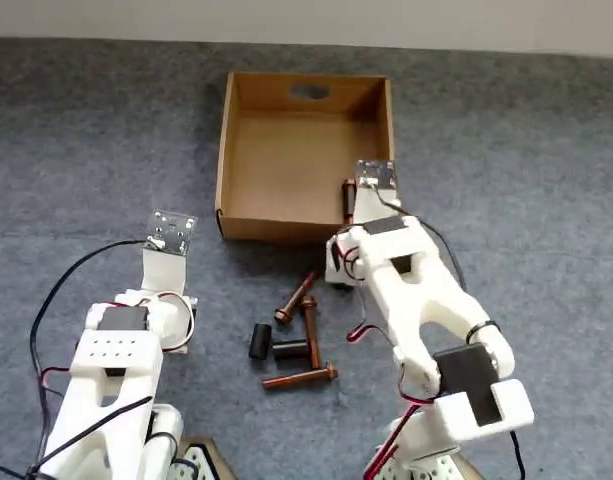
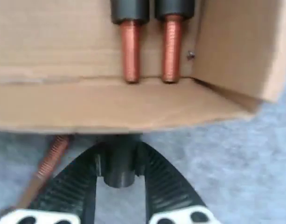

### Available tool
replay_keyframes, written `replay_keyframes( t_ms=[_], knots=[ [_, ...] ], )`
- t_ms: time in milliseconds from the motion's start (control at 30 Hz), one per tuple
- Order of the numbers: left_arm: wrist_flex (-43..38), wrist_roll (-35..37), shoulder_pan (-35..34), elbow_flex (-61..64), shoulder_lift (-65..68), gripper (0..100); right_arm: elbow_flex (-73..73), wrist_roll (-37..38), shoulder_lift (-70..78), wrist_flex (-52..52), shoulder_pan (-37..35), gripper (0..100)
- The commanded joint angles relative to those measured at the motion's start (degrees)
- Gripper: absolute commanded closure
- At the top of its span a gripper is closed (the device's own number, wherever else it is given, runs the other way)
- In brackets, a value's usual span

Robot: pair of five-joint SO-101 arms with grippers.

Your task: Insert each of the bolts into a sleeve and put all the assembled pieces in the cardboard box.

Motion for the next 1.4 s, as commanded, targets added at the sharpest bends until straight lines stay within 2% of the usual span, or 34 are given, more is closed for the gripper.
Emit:
replay_keyframes(
  t_ms=[0,100,300,500,767,933,1000,1233,1367],
  knots=[
    [-0.8,-0.4,0.7,-0.3,0.0,99,0.7,5.0,-5.4,3.5,3.3,99.4],
    [-0.8,-0.4,0.7,-0.3,0.0,99,3.7,8.9,-11.9,5.6,5.8,99.4],
    [-0.8,-0.4,0.7,-0.3,0.0,99,14.8,25.4,-22.0,5.5,12.5,99.4],
    [-0.8,-0.4,0.7,-0.3,0.0,99,21.5,35.5,-23.6,5.8,17.3,98.8],
    [-0.8,-0.4,0.7,-0.3,0.0,99,23.1,35.8,-23.3,5.9,17.3,97.7],
    [-0.8,-0.4,0.7,-0.3,0.0,99,22.9,36.0,-23.3,5.9,17.2,79.7],
    [-0.8,-0.4,0.7,-0.3,0.0,99,22.9,36.0,-23.3,5.8,17.2,76.1],
    [-0.8,-0.4,0.7,-0.3,0.0,99,22.8,36.1,-23.3,5.4,17.2,80.4],
    [-0.8,-0.4,0.7,-0.3,0.0,99,23.8,36.1,-23.2,1.2,17.1,80.7]
  ],
)
